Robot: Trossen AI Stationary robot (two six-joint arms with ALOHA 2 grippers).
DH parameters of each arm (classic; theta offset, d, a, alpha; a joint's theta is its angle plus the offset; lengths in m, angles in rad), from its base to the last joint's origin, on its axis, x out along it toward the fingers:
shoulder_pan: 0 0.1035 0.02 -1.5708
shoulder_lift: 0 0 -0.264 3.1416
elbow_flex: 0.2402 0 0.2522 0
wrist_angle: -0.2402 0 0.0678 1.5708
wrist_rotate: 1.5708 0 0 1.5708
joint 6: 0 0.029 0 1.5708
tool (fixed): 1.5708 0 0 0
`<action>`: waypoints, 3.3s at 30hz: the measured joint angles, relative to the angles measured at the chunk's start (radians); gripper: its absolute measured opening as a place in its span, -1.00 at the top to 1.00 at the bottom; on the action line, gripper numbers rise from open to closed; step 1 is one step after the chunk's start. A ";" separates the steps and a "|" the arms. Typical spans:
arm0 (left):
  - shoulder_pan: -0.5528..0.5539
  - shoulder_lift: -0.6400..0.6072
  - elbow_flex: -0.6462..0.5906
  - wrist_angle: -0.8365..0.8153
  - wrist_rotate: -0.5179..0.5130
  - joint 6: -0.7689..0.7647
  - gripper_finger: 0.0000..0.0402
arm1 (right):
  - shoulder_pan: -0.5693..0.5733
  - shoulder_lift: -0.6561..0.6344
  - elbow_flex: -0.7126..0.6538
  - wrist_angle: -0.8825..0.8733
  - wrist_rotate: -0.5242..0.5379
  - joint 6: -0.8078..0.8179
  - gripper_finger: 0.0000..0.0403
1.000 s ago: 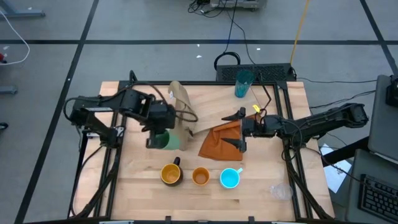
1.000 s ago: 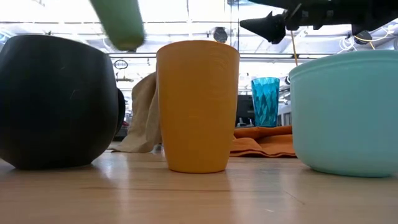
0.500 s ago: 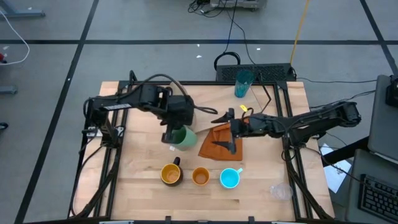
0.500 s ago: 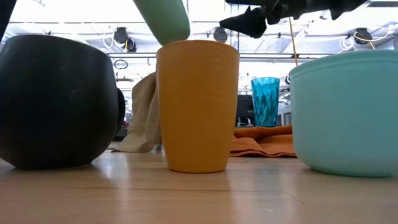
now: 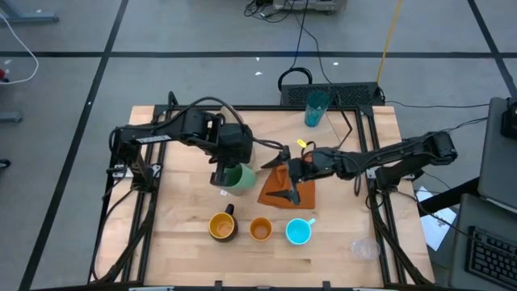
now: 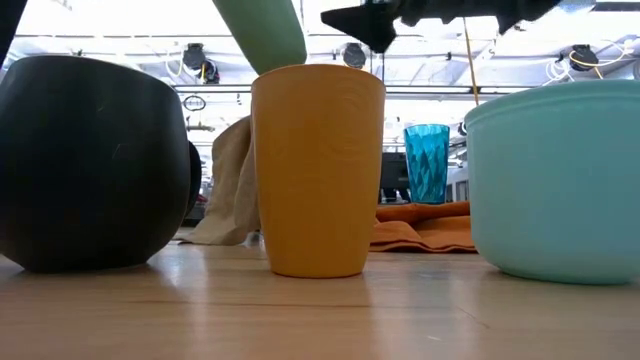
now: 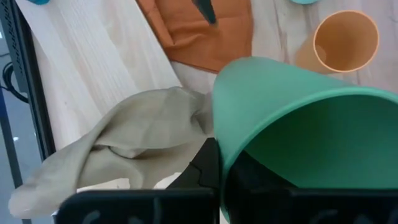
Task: Stack small to large cups/mugs on shelf
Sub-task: Put the green cup on the shelf
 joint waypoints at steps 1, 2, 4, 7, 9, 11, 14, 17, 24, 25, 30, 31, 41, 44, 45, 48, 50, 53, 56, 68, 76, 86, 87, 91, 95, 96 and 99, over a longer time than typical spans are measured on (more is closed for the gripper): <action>-0.001 0.000 0.000 0.000 0.000 -0.001 1.00 | 0.000 0.017 0.016 -0.007 -0.001 -0.015 -0.99; -0.002 0.000 0.000 0.000 0.000 -0.004 1.00 | -0.003 0.036 0.034 -0.013 -0.003 -0.031 -0.99; -0.009 0.000 0.000 0.000 0.000 -0.006 1.00 | -0.008 0.070 0.076 -0.033 -0.005 -0.041 -0.99; -0.017 0.000 0.000 0.001 0.000 -0.014 1.00 | -0.019 0.111 0.134 -0.089 -0.002 -0.041 -0.99; -0.026 0.000 0.000 -0.001 -0.001 -0.016 1.00 | -0.027 0.131 0.156 -0.110 -0.002 -0.045 -0.99; -0.033 0.000 0.000 0.000 -0.007 -0.012 1.00 | -0.032 0.138 0.167 -0.110 -0.010 -0.045 -0.99; -0.036 0.000 0.000 0.001 -0.008 -0.001 1.00 | -0.037 0.136 0.172 -0.094 -0.072 -0.035 -0.99; -0.031 0.000 0.000 0.001 -0.016 0.010 1.00 | -0.037 0.136 0.173 -0.078 -0.106 -0.033 -0.99; -0.026 0.000 -0.001 -0.005 -0.032 0.028 1.00 | -0.046 0.174 0.173 -0.008 -0.107 -0.011 -0.99; -0.026 0.000 -0.001 -0.005 -0.032 0.027 1.00 | -0.050 0.188 0.173 0.001 -0.107 -0.009 -0.99; -0.032 0.000 -0.001 0.005 -0.033 0.024 1.00 | -0.066 0.262 0.203 0.006 -0.124 -0.006 -0.99; -0.032 0.000 -0.001 0.002 -0.032 0.026 1.00 | -0.068 0.274 0.213 0.006 -0.139 -0.006 -0.99; -0.035 0.000 -0.001 0.000 -0.029 0.027 1.00 | -0.070 0.355 0.308 0.005 -0.206 -0.002 -0.99; -0.035 0.000 -0.001 0.001 -0.027 0.026 1.00 | -0.070 0.360 0.310 0.007 -0.212 -0.002 -0.99; -0.035 0.000 -0.001 0.001 -0.027 0.027 1.00 | -0.070 0.360 0.310 0.003 -0.213 -0.002 -0.99; -0.035 0.000 -0.001 0.001 -0.028 0.030 1.00 | -0.070 0.360 0.310 0.004 -0.211 -0.002 -0.99; -0.034 0.000 -0.001 0.002 -0.028 0.032 1.00 | -0.069 0.360 0.310 0.003 -0.211 0.001 -0.98; -0.033 0.000 -0.001 0.001 -0.030 0.033 1.00 | -0.069 0.360 0.310 0.003 -0.209 0.001 -0.95; -0.033 0.000 -0.001 0.001 -0.034 0.043 1.00 | -0.069 0.360 0.310 0.007 -0.208 0.002 -0.93; -0.033 0.000 -0.001 0.002 -0.037 0.027 1.00 | -0.069 0.360 0.310 0.010 -0.203 0.023 -0.64; -0.032 0.000 -0.001 0.002 -0.041 0.025 0.99 | -0.069 0.360 0.310 0.010 -0.202 0.021 -0.61; -0.032 0.000 -0.001 0.001 -0.052 0.028 0.98 | -0.069 0.360 0.308 0.026 -0.179 0.018 -0.58; -0.032 0.000 -0.001 0.001 -0.053 0.028 0.97 | -0.069 0.360 0.308 0.028 -0.178 0.018 -0.58; -0.032 0.000 -0.001 0.001 -0.068 0.023 0.93 | -0.069 0.361 0.308 0.034 -0.178 0.016 -0.58; -0.029 -0.009 -0.001 0.001 -0.067 0.017 0.95 | -0.069 0.360 0.308 0.042 -0.177 0.016 -0.58; -0.028 -0.010 0.000 0.002 -0.067 0.017 0.96 | -0.069 0.360 0.308 0.044 -0.177 0.015 -0.58; -0.024 -0.010 0.000 0.000 -0.066 0.008 0.94 | -0.069 0.360 0.308 0.044 -0.176 0.015 -0.58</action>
